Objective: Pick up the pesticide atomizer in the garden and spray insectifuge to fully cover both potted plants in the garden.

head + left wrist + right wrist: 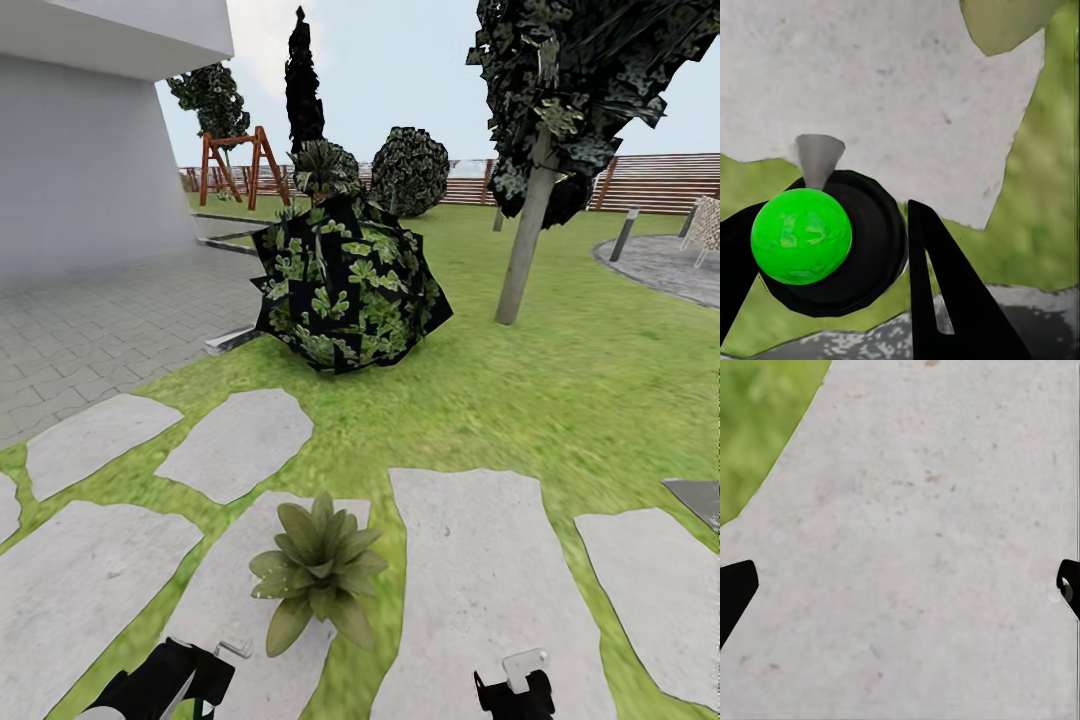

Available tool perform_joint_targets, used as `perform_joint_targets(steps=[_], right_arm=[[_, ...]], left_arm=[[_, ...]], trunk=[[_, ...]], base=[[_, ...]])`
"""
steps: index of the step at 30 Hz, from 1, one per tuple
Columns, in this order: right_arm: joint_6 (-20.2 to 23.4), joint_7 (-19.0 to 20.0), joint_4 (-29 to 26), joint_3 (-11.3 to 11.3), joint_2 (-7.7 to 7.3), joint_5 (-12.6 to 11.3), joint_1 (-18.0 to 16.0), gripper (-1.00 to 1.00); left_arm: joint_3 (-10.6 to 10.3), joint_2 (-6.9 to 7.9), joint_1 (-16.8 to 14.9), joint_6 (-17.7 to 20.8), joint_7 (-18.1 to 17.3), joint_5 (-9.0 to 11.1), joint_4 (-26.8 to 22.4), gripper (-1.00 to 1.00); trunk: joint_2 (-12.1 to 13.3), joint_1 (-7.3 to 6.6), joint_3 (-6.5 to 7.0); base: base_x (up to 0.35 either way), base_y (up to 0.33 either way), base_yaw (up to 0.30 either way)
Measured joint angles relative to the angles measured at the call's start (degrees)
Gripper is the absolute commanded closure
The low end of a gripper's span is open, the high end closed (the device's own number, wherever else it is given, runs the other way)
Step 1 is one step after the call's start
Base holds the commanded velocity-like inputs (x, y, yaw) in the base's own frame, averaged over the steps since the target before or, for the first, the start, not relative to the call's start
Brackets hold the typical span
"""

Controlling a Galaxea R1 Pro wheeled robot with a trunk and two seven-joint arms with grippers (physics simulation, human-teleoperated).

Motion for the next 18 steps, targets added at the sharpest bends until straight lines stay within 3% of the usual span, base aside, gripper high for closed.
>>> perform_joint_targets(steps=[9,13,18], right_arm=[[0.0,0.0,0.1,0.0,-0.05,0.0,0.0,-1.00],[0.0,0.0,0.1,0.0,-0.06,0.0,0.0,-1.00],[0.0,0.0,0.1,0.0,-0.06,0.0,0.0,-1.00]], left_arm=[[-0.1,0.01,0.0,0.0,0.0,0.0,0.0,1.00],[-0.1,0.00,0.0,0.0,0.0,0.0,0.0,1.00],[0.0,0.00,-0.1,0.0,0.1,0.0,-0.1,1.00]], trunk=[[0.0,0.02,0.00],[0.0,0.03,0.00],[0.0,0.00,0.00]], base=[[-0.062,-0.257,0.267],[-0.202,-0.178,0.069],[-0.019,-0.015,0.011]])
